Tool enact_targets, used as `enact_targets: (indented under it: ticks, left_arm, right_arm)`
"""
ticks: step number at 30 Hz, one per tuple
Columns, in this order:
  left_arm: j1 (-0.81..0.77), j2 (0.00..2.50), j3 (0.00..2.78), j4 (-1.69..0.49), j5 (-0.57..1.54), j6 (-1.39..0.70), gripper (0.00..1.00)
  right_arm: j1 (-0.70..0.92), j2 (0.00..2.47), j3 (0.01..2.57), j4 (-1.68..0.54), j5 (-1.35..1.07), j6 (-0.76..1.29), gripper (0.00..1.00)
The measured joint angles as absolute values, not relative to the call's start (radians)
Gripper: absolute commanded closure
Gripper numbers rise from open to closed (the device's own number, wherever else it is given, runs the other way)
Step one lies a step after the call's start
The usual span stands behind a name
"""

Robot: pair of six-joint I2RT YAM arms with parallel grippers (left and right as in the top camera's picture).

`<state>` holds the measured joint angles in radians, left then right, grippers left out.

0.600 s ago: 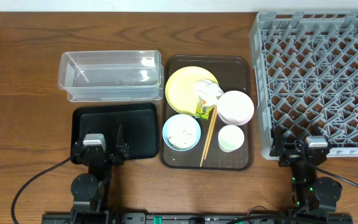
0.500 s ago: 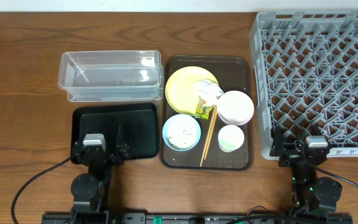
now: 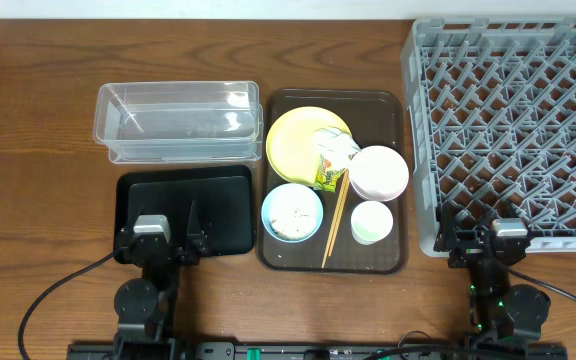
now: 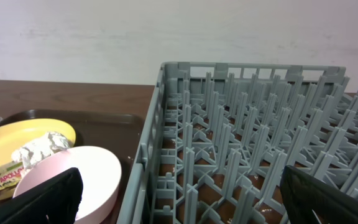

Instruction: Sort waste into correct bins and load items into the dishwasher rack

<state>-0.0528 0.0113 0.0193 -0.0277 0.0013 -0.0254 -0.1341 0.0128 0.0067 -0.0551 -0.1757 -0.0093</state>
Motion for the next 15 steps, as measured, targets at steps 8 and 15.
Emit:
enact_targets:
  ticks: [8,15]
  left_arm:
    - [-0.053,0.011,0.019,-0.028,0.001,-0.025,0.08]
    - [-0.053,0.011,0.019,-0.028,0.001,-0.025,0.08]
  right_arm:
    - [-0.134,0.013,0.007,-0.055,-0.176,-0.009,0.01]
    - [-0.134,0.013,0.007,-0.055,-0.176,-0.009,0.01]
